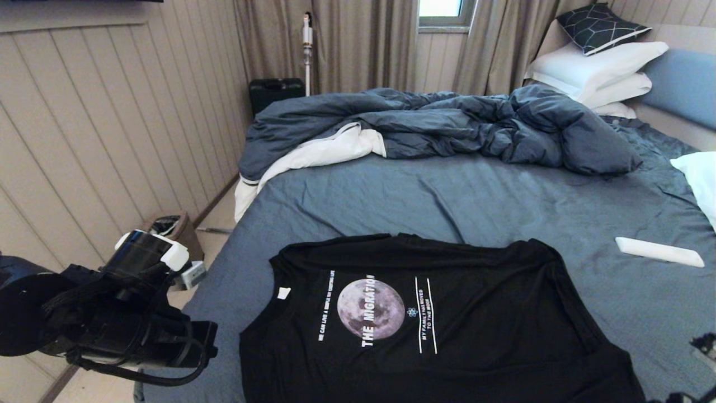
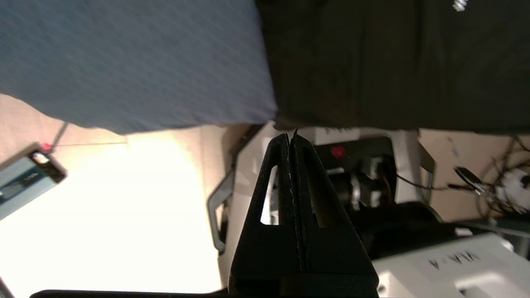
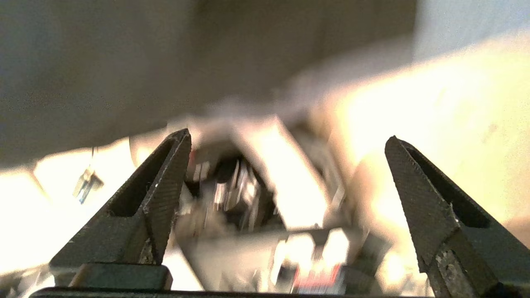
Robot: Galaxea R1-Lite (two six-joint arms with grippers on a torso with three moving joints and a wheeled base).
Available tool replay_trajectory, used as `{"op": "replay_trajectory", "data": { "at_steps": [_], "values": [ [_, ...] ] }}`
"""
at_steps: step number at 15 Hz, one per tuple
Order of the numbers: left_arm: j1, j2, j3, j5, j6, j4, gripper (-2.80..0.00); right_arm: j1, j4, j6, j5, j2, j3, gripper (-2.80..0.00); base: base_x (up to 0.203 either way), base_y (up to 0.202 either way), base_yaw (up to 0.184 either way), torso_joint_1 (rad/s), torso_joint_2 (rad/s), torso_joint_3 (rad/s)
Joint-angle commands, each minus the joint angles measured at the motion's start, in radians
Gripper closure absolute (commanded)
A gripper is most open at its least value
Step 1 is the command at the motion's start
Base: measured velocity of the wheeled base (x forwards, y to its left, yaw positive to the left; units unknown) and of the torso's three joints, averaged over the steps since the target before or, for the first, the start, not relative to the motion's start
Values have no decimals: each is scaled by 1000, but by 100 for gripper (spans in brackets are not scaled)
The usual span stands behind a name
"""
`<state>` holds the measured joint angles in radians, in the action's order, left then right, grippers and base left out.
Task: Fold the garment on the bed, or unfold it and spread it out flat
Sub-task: Fold the black T-shirt
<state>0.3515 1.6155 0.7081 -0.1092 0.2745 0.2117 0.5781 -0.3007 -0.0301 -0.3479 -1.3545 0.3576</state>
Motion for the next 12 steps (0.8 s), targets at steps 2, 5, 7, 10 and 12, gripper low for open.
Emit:
{"op": "replay_trajectory", "data": {
  "at_steps": [2, 5, 7, 10, 12],
  "values": [
    [0, -40, -24, -30, 11, 2, 0, 37, -11, -20, -48, 251, -235, -280, 0, 0, 0, 0, 0, 0],
    [0, -43, -27, -30, 11, 2, 0, 59, 148, -74, -124, 219, -349, -280, 0, 0, 0, 0, 0, 0],
    [0, -39, -20, -29, 11, 2, 0, 63, 307, -88, -142, 76, -354, -280, 0, 0, 0, 0, 0, 0],
    [1, -25, 5, -29, 11, 0, 0, 54, 575, -109, -196, -65, -357, -280, 0, 0, 0, 0, 0, 0],
    [3, -16, 13, -29, 11, 0, 0, 45, 642, -143, -219, -129, -358, -280, 0, 0, 0, 0, 0, 0]
  ]
}}
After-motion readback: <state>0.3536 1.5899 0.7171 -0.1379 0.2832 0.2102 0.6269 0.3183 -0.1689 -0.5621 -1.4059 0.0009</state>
